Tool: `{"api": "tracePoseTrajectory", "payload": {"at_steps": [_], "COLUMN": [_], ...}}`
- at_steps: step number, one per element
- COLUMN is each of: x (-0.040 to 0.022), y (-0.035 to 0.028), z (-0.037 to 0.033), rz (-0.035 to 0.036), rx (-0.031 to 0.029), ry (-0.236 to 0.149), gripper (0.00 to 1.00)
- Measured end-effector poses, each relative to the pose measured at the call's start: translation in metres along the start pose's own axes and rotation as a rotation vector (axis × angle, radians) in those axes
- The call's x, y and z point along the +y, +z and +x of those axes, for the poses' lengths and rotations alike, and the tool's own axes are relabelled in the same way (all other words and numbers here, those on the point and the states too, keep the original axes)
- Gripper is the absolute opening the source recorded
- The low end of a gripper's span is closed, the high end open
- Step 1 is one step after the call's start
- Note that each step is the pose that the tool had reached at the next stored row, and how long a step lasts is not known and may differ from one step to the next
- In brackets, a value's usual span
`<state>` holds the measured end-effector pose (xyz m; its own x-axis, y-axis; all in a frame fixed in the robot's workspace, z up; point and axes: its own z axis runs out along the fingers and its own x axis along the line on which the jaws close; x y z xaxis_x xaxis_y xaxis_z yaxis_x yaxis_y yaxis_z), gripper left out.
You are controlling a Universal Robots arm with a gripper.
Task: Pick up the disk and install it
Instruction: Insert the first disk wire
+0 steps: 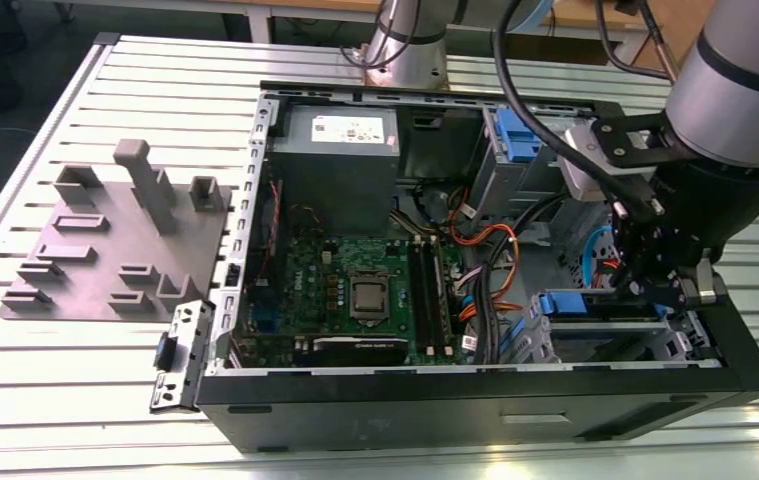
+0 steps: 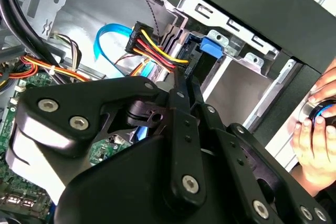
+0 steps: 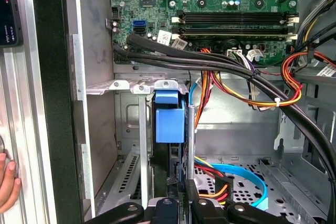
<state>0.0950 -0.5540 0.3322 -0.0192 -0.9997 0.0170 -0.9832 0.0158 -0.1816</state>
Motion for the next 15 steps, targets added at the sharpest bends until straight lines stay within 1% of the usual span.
{"api": "tracePoseTrajectory", "payload": {"at_steps": [5, 8, 15], "x": [0.0004, 0.0022, 0.0022], "y": [0.0007, 0.0014, 0.0029], "z": [0.0005, 0.0008, 0.0008], "rz": [0.0023, 0.0034, 0.0035], "rx": [0.0002, 0.0002, -0.0005], "ry": [0.0, 0.0, 0.0], "gripper": [0.16, 0.16, 0.16]}}
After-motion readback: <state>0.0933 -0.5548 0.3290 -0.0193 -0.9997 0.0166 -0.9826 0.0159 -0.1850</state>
